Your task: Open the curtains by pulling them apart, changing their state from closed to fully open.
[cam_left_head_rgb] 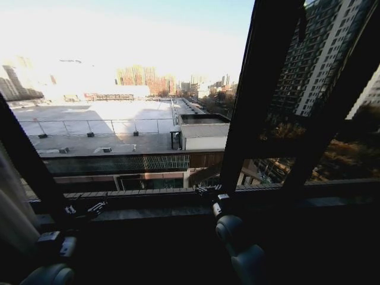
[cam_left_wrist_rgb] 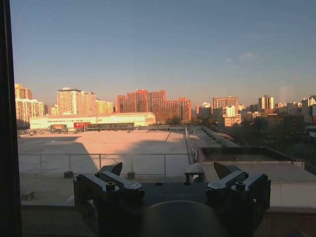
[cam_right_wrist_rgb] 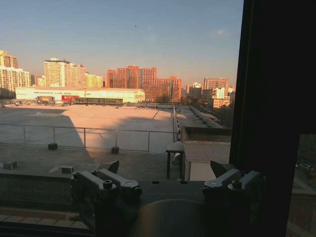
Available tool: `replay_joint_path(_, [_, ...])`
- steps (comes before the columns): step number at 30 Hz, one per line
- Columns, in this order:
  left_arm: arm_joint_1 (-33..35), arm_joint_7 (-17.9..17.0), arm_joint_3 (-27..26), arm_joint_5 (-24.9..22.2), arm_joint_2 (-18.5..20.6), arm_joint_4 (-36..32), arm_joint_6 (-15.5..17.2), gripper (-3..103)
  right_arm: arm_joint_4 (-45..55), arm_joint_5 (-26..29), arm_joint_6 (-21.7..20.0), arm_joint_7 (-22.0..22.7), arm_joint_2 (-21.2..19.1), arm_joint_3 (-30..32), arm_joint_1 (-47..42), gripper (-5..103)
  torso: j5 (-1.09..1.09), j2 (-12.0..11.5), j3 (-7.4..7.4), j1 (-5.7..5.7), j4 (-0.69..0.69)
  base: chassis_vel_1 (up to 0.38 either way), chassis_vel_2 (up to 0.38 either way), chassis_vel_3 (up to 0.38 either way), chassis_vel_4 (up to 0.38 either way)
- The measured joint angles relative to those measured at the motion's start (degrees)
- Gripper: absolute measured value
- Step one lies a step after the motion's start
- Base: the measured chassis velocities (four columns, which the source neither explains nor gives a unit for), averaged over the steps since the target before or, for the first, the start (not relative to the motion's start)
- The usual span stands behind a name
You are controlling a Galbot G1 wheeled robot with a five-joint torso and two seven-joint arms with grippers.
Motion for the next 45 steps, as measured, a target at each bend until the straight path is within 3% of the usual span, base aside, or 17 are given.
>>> replay_joint_path(11, [0.9,0.1,1.8,1.5,-0.9,-2.2,-0.2,100,1.0,0.0,0.0,0.0,0.1,0.3,-0.8,100,0.00,0.0,0.01,0.03,-0.01,-0.111,-0.370,0.107,0.368])
replay_joint_path(45, [-0.2,0.2,2.5,1.6,-0.4,-0.6,-0.5,100,-1.0,0.0,0.1,-0.7,-0.3,1.9,0.0,100,0.01,0.0,0.01,0.03,0.00,-0.095,-0.402,0.099,0.403])
